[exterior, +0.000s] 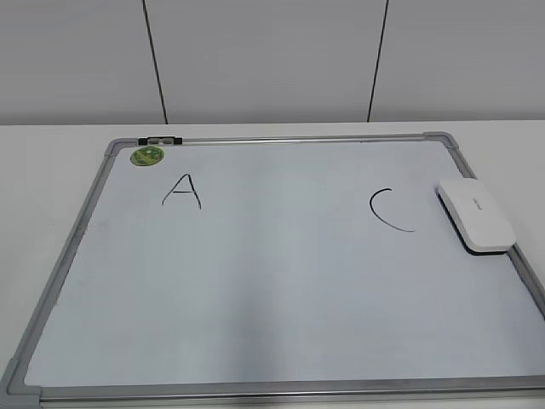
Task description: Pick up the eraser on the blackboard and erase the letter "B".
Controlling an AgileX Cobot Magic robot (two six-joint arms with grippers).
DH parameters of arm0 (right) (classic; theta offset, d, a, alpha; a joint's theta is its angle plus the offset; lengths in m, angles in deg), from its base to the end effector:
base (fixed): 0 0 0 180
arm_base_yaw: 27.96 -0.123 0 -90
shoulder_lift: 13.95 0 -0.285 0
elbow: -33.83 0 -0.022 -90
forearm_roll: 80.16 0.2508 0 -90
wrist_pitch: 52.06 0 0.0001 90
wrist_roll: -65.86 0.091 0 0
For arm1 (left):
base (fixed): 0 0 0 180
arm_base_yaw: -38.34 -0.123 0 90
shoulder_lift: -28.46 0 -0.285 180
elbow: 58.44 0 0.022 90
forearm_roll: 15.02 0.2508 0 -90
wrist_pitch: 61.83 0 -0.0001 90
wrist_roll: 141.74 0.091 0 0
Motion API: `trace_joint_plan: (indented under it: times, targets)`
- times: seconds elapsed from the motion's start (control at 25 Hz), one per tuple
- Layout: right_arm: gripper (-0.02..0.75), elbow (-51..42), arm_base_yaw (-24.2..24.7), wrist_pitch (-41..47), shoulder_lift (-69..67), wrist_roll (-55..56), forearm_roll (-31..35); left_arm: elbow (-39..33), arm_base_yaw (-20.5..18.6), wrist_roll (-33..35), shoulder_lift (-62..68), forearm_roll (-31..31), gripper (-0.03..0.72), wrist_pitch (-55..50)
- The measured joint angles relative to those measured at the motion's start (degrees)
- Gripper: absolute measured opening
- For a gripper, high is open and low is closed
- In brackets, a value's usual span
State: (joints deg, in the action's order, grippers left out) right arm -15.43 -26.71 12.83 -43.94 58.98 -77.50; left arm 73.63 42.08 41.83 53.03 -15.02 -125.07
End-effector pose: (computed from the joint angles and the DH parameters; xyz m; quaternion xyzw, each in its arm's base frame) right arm 0.0487 0.0028 0.2601 -0.0438 0.9502 0.0012 0.3086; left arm 0.0367 -0.0024 0.2727 0.0591 0.9244 -0.0006 0.3767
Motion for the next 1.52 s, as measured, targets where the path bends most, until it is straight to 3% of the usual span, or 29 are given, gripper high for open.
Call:
trace_joint_plan:
  times: [0.36,0.68,0.96,1.52]
  targets:
    - [0.588,0.0,0.0,0.0,0.0,0.1,0.0,0.0,0.0,-0.1,0.0,0.0,0.498,0.5]
    - [0.587,0.0,0.0,0.0,0.0,0.2,0.0,0.0,0.0,-0.1,0.0,0.0,0.435,0.5]
    - [0.587,0.0,0.0,0.0,0.8,0.2,0.0,0.0,0.0,-0.1,-1.8,0.0,0.423,0.5]
    - [0.587,0.0,0.0,0.2,22.0,0.2,0.0,0.0,-1.2,-0.1,-16.2,0.0,0.402,0.4]
